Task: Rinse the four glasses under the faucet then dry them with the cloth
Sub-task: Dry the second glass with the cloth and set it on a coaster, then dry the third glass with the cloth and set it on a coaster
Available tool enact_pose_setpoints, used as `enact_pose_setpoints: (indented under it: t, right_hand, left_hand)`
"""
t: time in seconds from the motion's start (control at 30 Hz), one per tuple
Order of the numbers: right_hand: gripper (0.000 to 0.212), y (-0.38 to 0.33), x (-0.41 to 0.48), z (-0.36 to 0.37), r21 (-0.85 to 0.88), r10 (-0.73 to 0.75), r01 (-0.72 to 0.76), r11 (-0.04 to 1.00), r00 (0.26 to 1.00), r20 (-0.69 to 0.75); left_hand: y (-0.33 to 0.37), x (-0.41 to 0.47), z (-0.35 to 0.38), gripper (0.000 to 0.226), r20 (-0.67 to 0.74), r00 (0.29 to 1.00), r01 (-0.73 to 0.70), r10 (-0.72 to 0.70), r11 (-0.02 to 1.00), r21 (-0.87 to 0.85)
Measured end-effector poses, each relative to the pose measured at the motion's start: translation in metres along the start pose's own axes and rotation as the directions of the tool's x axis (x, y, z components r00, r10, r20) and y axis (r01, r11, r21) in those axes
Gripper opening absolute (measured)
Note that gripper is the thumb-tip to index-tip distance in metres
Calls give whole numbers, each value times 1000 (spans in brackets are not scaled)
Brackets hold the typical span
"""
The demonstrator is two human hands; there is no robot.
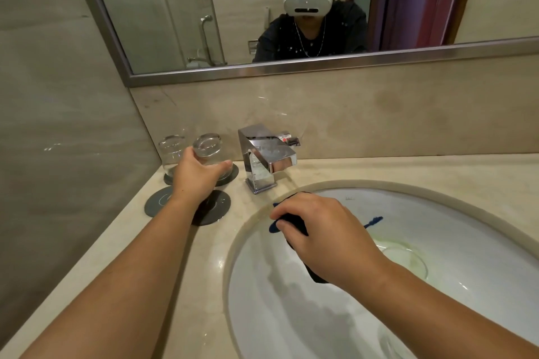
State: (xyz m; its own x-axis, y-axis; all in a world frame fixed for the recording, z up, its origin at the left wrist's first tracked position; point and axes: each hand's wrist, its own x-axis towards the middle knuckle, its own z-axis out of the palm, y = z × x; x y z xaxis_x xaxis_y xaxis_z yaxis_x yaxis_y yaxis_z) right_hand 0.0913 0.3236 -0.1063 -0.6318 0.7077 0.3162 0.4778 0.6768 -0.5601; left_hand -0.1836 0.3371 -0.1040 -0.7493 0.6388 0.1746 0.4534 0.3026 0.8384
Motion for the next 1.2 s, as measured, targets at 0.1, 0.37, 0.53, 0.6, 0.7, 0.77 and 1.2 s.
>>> enact_pose_setpoints:
  t: [0.1, 0.37, 0.53, 0.6, 0.7, 0.77, 1.2]
  right_hand:
    - [18, 0, 1, 1, 11, 2, -2, 1000, 1000, -3]
    - [17, 2, -3, -1, 30, 8, -8, 1000, 1000, -20]
    - [16, 2, -14, -12, 46, 13, -11, 999, 999, -37]
    - [16, 3, -22, -18, 64, 8, -5, 998, 998, -58]
    - [17, 6, -40, -30, 100, 14, -5, 995, 996, -92]
    - [17, 12, -55, -40, 129, 30, -14, 992, 993, -117]
    - [20, 67, -116, -96, 435, 294, -121, 893, 887, -357]
  left_hand:
    - [0, -1, 2, 67, 1, 1000, -21, 21, 999, 38]
    - [0, 0, 2, 78, 39, 998, -51, 47, 995, 91]
    - [1, -10, -9, 97, 71, 995, -77, 68, 987, 138]
    - [4, -22, -15, 91, 65, 995, -89, 80, 985, 150]
    - [3, -53, -25, 85, 41, 994, -111, 105, 978, 176]
    - [1, -78, -33, 82, 55, 988, -152, 144, 972, 178]
    - [54, -246, -2, 43, 515, 795, -455, 320, 876, 158]
